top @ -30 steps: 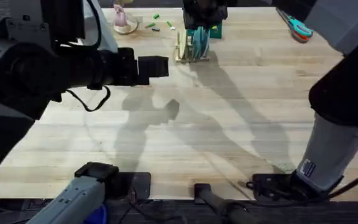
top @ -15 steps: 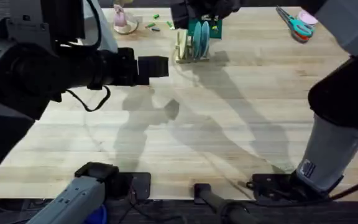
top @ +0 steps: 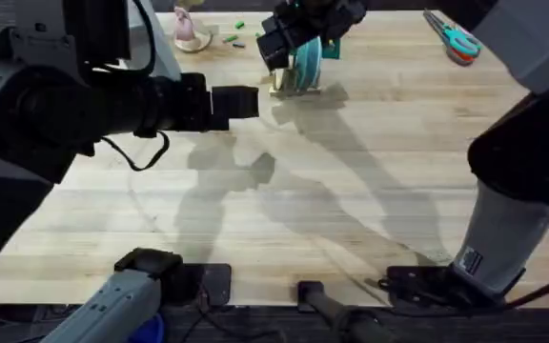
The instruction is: Pick up the plates from the table one by one and place each into a slot on the dish rack.
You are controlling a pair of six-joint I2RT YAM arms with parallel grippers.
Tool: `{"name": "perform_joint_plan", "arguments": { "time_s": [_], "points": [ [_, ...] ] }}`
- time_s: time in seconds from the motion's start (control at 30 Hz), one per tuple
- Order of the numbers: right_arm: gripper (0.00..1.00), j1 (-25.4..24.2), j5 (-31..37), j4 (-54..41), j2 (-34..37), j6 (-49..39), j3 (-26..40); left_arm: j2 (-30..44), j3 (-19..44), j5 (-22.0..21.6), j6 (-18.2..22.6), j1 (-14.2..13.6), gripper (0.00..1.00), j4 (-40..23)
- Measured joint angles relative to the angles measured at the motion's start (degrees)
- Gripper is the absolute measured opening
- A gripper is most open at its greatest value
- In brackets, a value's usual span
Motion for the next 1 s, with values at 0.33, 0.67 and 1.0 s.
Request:
{"name": "perform_joint_plan", "arguments": {
  "time_s": [0.33, 0.67, 1.0],
  "points": [
    [0.998, -1.1, 1.4, -1.9, -2.6, 1.6, -2.3, 0.0, 0.0, 0.0, 0.0, 0.0, 0.995, 0.0],
    [0.998, -4.7, 2.0, 0.2, -16.5, 1.9, -17.9, 0.0, 0.0, 0.0, 0.0, 0.0, 0.995, 0.0],
    [0.998, -4.8, 0.9, 6.3, -32.3, 2.0, -37.8, 0.0, 0.0, 0.0, 0.0, 0.0, 0.995, 0.0]
  ]
}}
